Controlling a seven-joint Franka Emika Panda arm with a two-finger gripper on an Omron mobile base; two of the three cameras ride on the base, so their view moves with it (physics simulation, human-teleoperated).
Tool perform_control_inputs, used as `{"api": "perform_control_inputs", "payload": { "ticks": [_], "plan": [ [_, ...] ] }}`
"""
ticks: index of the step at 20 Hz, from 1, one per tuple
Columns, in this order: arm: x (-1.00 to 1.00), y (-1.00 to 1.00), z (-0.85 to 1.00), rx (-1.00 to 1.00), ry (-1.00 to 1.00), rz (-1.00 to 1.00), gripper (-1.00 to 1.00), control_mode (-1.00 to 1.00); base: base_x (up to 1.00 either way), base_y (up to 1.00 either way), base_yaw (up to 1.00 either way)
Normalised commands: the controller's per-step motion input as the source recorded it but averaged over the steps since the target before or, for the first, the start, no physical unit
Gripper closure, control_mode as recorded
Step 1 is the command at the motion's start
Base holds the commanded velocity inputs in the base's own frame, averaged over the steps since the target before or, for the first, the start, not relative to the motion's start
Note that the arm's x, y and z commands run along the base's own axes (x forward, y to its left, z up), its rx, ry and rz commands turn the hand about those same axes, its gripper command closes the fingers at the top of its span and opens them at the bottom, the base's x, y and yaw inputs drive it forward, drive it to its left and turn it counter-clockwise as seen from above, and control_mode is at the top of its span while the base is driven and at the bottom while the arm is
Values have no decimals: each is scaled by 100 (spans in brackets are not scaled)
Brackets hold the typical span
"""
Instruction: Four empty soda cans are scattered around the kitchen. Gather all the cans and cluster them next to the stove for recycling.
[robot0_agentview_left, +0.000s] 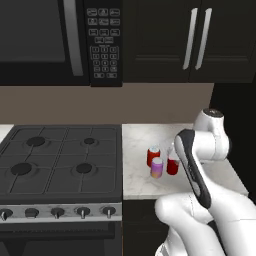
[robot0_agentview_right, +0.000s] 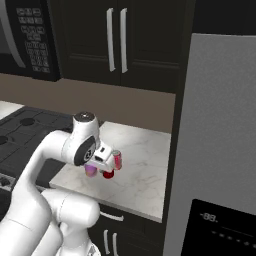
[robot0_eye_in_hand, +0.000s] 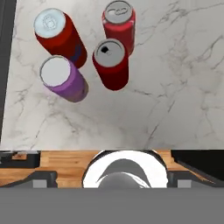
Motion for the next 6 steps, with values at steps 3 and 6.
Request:
{"api": "perform_control_inputs", "payload": {
  "ticks": [3, 6],
  "plan": [
    [-49, 11, 11, -2, -6, 1, -100, -100, 0, 0, 0],
    [-45, 10, 15, -1, 0, 1, -100, -100, 0, 0, 0]
  ]
}}
